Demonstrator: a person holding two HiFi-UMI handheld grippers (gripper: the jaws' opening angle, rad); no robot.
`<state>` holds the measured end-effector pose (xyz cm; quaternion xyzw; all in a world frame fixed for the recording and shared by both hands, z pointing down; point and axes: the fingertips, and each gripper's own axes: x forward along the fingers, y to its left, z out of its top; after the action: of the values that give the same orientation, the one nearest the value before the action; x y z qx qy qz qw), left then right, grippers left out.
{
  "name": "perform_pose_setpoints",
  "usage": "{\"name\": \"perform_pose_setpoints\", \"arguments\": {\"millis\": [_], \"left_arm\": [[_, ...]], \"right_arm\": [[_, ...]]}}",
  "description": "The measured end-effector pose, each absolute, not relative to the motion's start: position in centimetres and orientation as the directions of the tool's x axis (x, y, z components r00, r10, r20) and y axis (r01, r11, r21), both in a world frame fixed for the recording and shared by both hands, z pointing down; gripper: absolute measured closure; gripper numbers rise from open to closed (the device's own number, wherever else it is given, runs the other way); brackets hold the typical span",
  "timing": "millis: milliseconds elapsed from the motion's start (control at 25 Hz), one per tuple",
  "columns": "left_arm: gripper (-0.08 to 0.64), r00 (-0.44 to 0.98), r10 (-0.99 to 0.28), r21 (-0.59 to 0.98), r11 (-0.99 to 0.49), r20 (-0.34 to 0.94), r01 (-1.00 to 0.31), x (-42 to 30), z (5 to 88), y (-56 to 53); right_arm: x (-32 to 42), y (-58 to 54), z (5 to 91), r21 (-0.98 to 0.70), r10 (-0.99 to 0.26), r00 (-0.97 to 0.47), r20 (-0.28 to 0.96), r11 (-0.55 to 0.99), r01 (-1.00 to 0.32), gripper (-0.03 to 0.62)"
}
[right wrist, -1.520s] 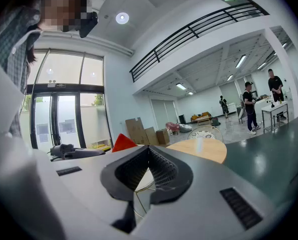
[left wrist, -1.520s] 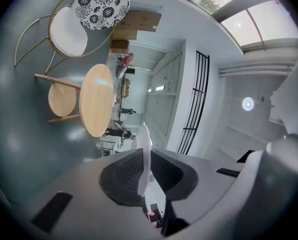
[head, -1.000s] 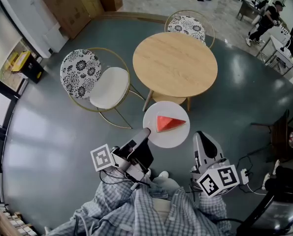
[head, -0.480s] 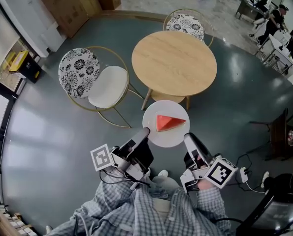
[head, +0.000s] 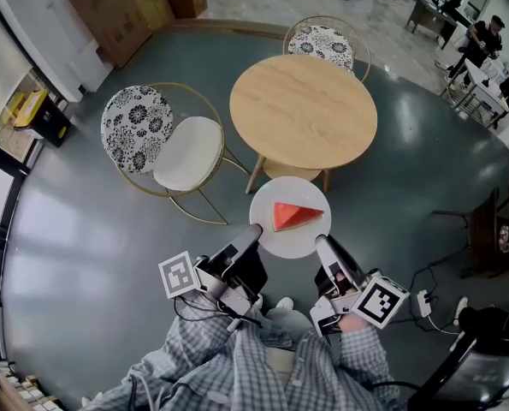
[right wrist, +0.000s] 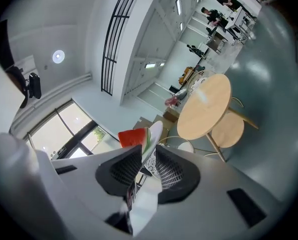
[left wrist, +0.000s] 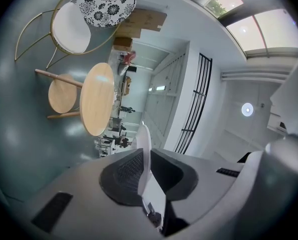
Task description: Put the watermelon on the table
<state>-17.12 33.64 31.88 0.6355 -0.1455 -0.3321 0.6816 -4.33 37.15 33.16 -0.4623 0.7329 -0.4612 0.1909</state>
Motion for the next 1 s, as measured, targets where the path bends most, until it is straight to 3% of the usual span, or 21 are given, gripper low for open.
{"name": "perform_pose_setpoints", "arguments": {"millis": [1000], "left_arm": [[0.521,0.791,-0.577,0.967,0.009,-0.202,0.254,-19.3,32.8,34.0]], "right_arm": [[-7.0,38.9,33.5,-0.832,-0.901,-0.401,0.164,0.092,-0.547,0.5]]}}
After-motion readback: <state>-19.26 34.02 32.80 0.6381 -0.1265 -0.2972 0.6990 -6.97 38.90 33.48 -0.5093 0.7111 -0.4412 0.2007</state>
